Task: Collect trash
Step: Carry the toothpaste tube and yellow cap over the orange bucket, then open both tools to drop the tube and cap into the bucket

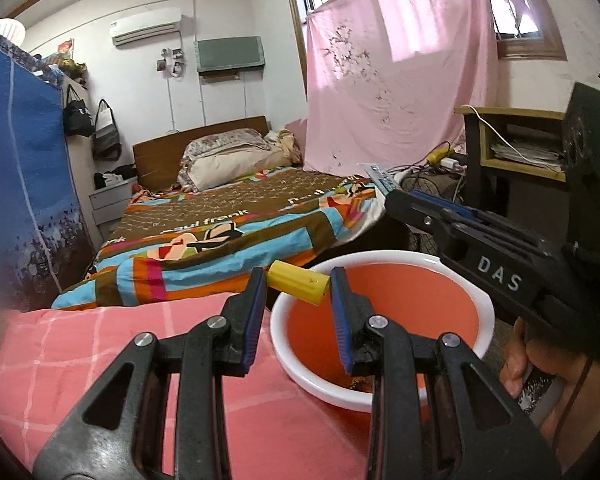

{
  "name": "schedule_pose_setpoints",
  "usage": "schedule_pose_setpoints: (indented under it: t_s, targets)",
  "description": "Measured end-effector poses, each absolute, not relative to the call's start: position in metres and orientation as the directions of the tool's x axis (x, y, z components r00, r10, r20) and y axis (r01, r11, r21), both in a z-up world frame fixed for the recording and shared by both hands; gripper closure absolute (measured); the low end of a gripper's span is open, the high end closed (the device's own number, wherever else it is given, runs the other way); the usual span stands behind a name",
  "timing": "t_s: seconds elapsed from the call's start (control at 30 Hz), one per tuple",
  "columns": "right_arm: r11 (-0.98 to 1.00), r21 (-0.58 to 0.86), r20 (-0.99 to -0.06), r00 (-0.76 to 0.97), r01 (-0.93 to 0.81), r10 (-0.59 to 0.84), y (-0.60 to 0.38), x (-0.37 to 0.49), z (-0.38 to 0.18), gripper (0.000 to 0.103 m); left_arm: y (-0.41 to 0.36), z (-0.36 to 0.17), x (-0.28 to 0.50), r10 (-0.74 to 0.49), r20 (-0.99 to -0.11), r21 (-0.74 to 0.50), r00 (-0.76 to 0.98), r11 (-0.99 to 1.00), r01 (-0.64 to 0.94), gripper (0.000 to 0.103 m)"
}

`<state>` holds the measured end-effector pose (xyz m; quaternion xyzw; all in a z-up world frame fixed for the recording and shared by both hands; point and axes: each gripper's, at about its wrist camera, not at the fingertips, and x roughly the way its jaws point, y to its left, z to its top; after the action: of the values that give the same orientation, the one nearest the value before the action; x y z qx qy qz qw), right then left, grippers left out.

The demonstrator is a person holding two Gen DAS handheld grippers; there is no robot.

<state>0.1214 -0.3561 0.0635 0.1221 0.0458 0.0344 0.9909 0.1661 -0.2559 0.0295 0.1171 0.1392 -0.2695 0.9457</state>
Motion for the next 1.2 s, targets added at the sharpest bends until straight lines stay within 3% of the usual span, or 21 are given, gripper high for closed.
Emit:
schedule_pose_setpoints:
  t_s: [0.53,0.67,0.8,1.2]
  targets:
    - [0.946,0.323,-0.248,0.968,0.035,0.049,-0.379,0.138,0.047,0.083,-0.282,0.018,0.176,-0.501,-0.433,0.118,0.749,0.793,0.598,0.067]
    - [0.943,0.330,-0.265,0.963,0.049,0.043,-0.382,0.139,0.045,0.082,-0.283,0.016,0.182,-0.498,-0.458,0.097,0.736,0.795,0.598,0.067]
    - [0.939,0.339,-0.277,0.960,0.060,0.039,-0.384,0.141,0.044,0.072,-0.283,0.013,0.184,-0.494,-0.469,0.084,0.732,0.800,0.594,0.066]
    - [0.938,0.341,-0.289,0.957,0.067,0.036,-0.384,0.143,0.042,0.070,-0.278,0.012,0.189,-0.479,-0.473,0.071,0.739,0.816,0.574,0.059]
